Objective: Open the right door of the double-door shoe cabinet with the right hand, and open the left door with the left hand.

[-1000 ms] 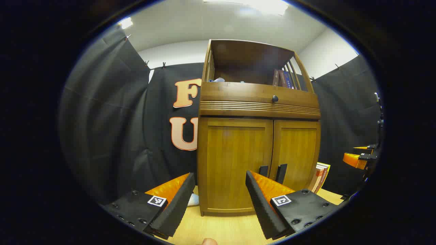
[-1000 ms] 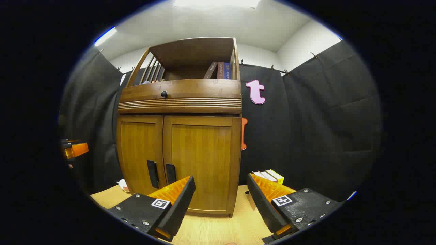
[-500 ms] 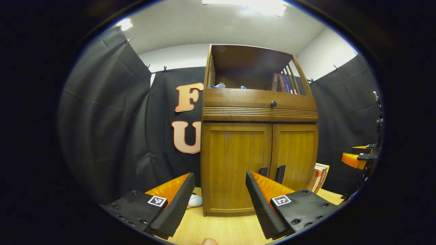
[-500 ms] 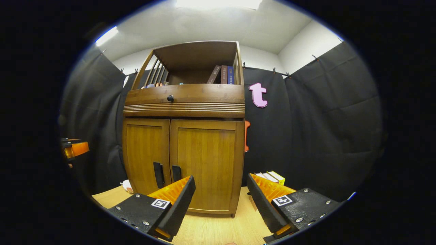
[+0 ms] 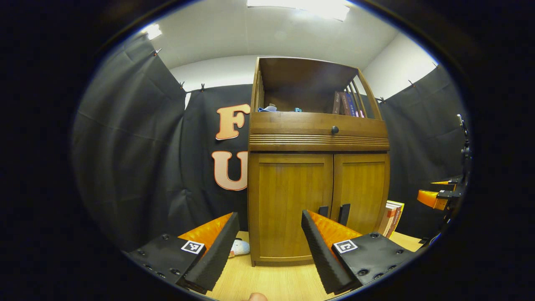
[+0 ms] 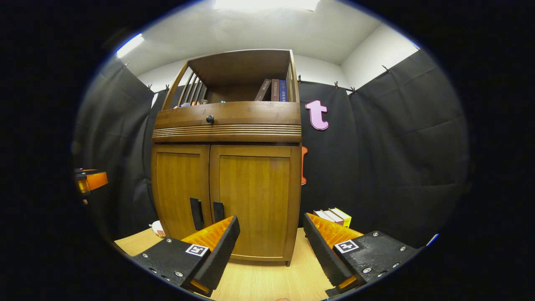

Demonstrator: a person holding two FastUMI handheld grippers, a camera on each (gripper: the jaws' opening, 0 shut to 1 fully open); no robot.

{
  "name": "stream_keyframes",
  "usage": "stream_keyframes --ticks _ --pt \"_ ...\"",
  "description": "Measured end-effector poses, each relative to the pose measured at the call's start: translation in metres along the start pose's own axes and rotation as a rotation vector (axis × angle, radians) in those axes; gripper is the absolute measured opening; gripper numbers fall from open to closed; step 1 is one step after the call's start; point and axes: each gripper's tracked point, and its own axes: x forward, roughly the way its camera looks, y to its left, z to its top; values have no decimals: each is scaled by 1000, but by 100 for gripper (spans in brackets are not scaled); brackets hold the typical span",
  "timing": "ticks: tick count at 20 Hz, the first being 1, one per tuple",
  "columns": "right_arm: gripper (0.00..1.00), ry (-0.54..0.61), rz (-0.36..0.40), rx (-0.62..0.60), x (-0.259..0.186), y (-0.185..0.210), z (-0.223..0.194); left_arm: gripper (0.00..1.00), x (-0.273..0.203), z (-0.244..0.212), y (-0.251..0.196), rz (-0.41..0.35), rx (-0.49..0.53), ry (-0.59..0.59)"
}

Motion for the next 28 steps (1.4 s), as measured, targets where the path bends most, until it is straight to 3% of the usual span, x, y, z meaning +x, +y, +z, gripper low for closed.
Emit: stream_keyframes --ticks 2,4,5,7,10,12,18,19,20,23,28 --pt "94 -3 3 -4 -1 3 -1 94 0 0 1 9 -3 -3" --pt "94 -1 3 -9 2 8 -3 99 0 0 2 20 4 -8" --pt "100 1 6 -9 3 11 -5 99 0 0 1 19 6 -8" --pt "100 9 16 1 7 20 -12 94 0 -1 1 12 10 -8" --pt "100 16 30 17 19 36 -20 99 1 -3 1 11 11 -3" --pt "100 28 38 18 31 48 -30 94 0 -4 3 12 10 4" --pt "100 75 70 23 75 83 -73 99 -4 -8 19 33 38 10" --pt "87 81 77 28 82 90 -76 99 -5 -9 23 38 42 12" --pt "94 87 83 34 89 95 -81 99 -6 -11 25 40 43 13" --pt "97 97 96 35 113 111 -93 94 -5 -12 30 44 42 11" --pt "94 129 116 35 153 133 -123 98 3 -22 43 59 44 27"
